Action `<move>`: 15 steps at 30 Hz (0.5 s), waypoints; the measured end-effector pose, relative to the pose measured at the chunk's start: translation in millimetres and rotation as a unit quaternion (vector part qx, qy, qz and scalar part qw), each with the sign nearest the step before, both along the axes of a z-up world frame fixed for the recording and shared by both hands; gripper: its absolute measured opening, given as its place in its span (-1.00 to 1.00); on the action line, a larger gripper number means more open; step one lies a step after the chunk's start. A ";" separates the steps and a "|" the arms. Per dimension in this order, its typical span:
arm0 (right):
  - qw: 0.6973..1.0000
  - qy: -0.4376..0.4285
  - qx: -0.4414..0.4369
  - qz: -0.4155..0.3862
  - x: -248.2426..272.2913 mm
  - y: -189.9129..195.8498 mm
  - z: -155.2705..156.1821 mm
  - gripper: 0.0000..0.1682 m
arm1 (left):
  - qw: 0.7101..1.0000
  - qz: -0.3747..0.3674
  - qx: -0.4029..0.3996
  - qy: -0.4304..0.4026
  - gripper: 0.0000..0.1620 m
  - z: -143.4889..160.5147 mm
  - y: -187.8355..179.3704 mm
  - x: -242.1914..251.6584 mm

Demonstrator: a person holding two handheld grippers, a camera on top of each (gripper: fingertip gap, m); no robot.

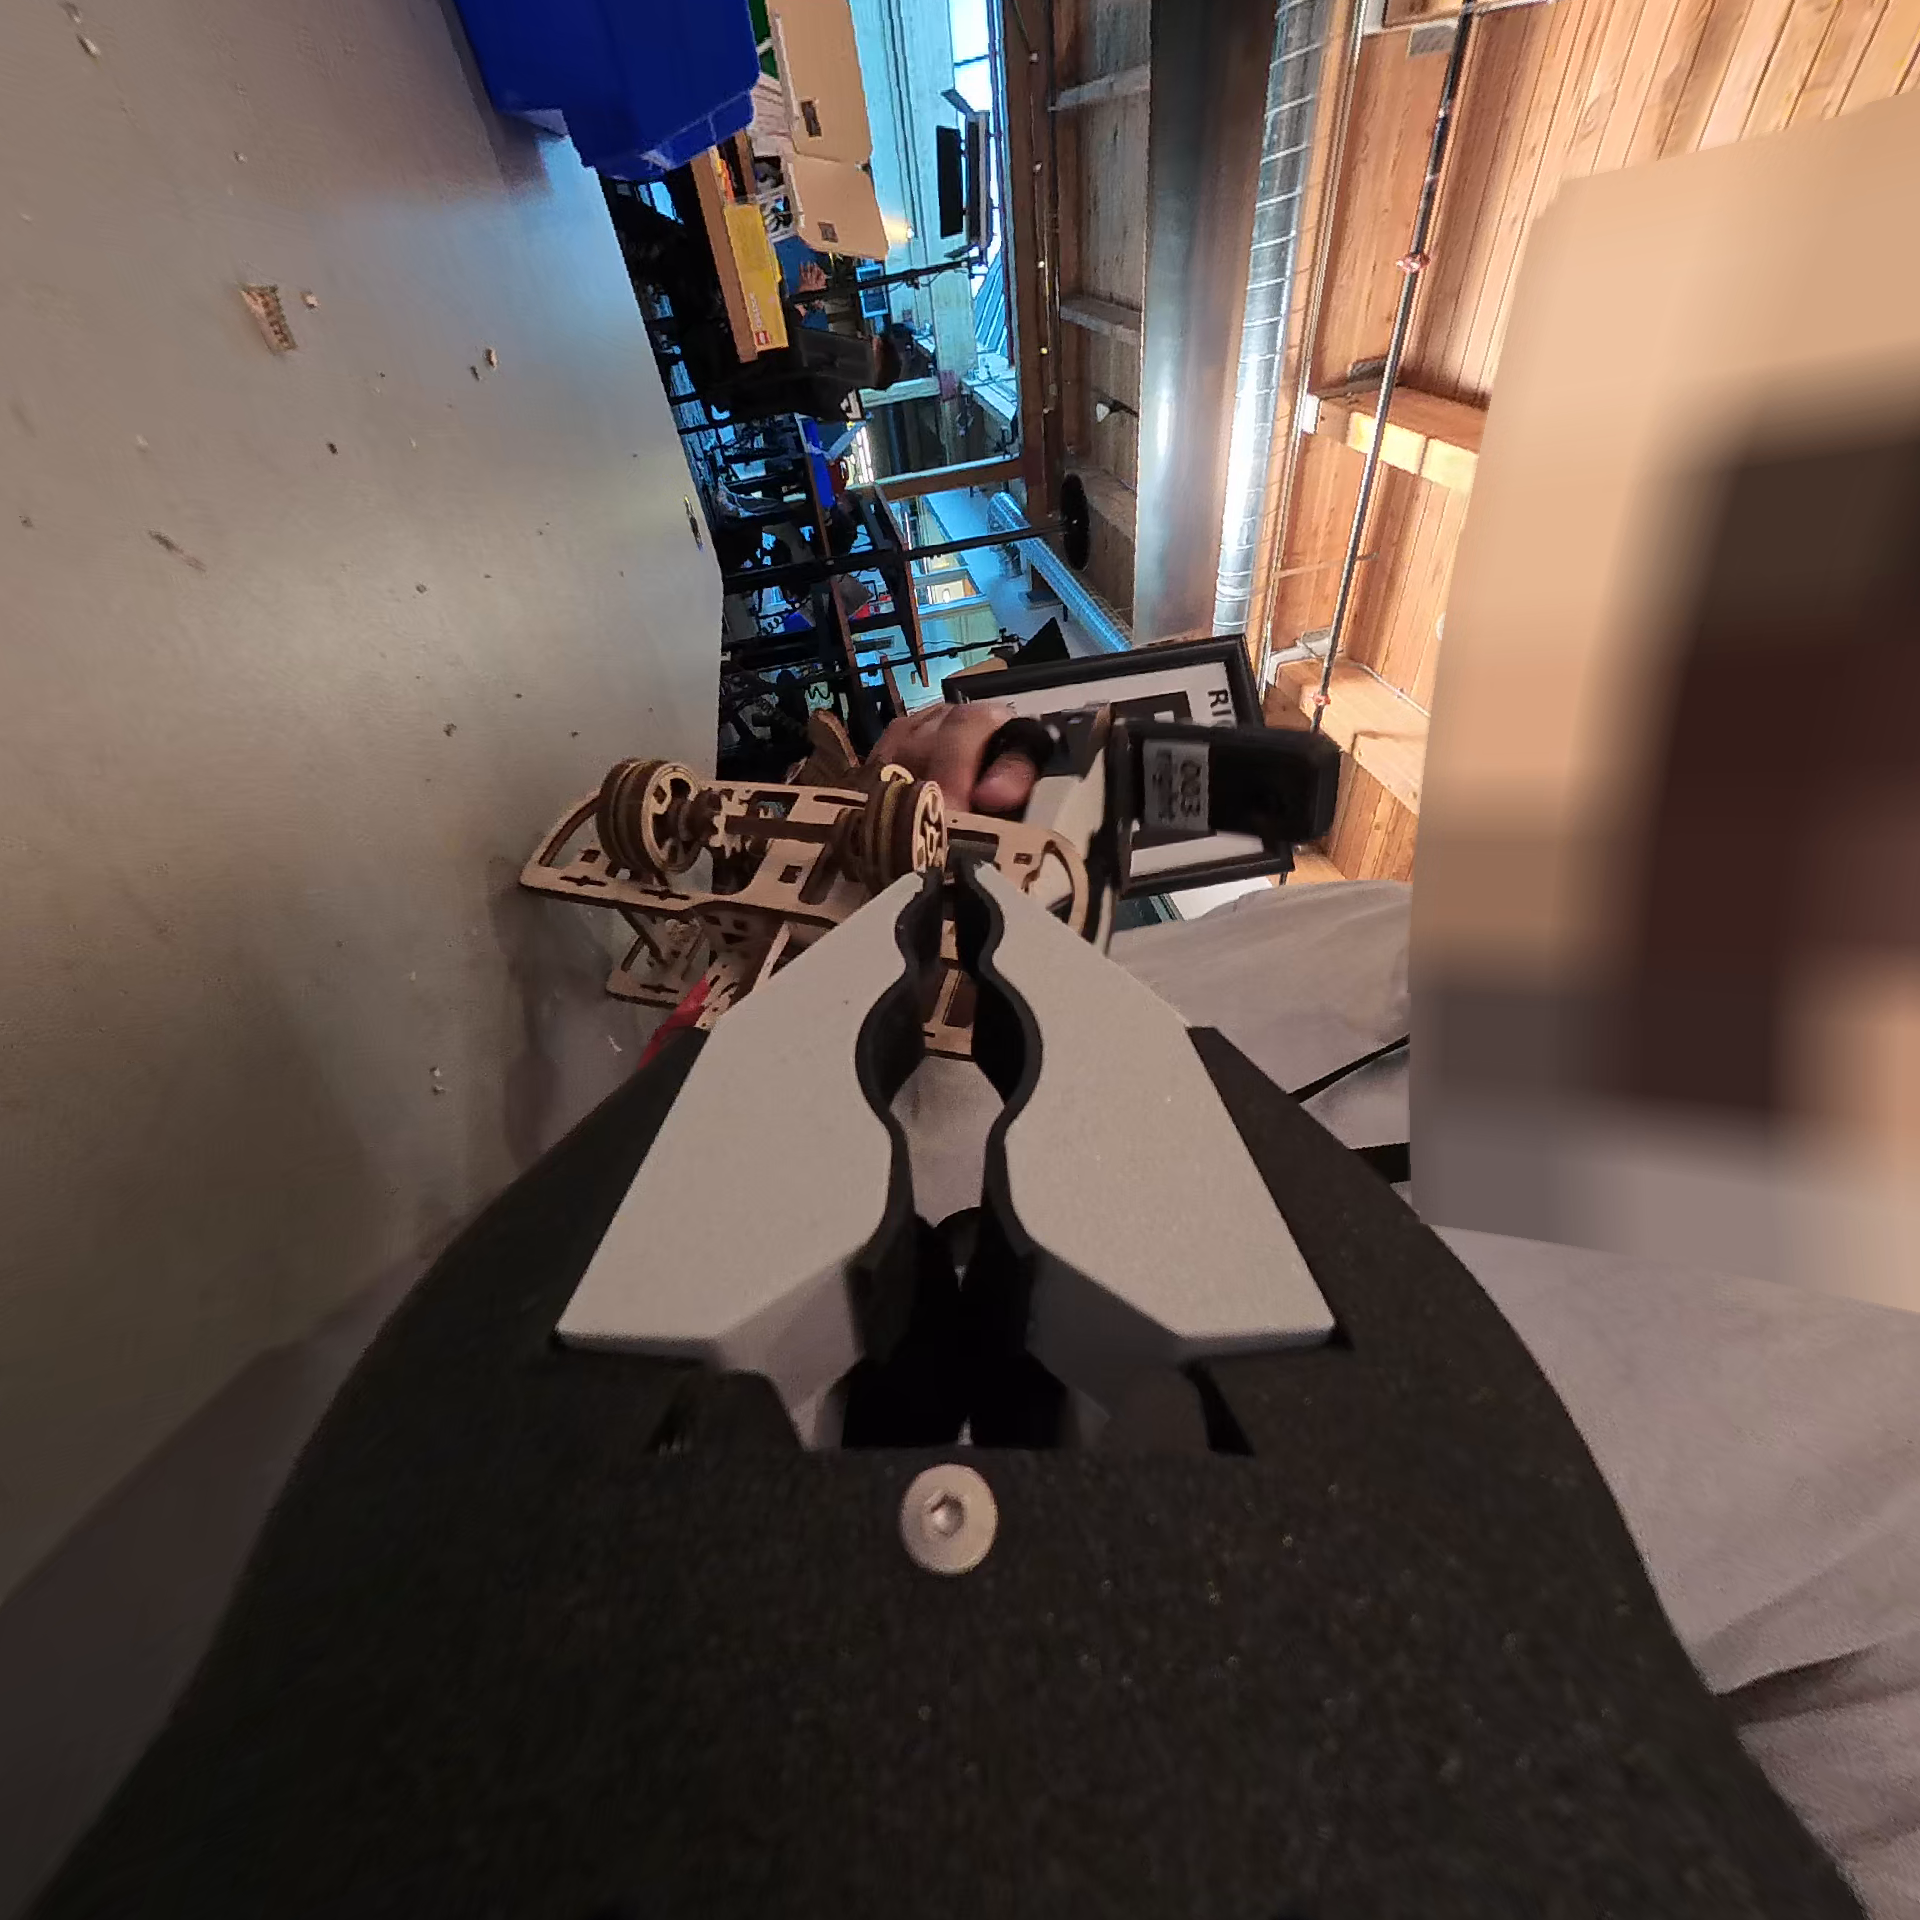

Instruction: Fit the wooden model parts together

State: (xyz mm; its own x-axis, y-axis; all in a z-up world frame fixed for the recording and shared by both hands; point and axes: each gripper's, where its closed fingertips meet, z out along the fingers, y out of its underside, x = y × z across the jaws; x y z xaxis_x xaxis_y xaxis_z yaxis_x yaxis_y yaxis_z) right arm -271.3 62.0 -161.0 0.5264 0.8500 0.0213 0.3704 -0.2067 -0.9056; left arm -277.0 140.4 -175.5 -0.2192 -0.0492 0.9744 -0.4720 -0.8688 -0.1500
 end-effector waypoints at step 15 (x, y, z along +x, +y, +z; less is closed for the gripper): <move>0.871 0.061 -0.445 0.200 1.7 100.6 -2.2 -0.63 | 1.000 0.003 0.019 -0.020 -1.00 -0.6 5.6 -8.5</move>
State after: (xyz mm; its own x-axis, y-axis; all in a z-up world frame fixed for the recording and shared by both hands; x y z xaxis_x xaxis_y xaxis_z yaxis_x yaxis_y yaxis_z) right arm -269.6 162.6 -163.2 0.1375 0.6175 -0.7744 0.4856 -0.7235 -0.4907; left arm -285.5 146.0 -176.2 -0.2578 -0.0874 0.9622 -0.4594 -0.8650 -0.2017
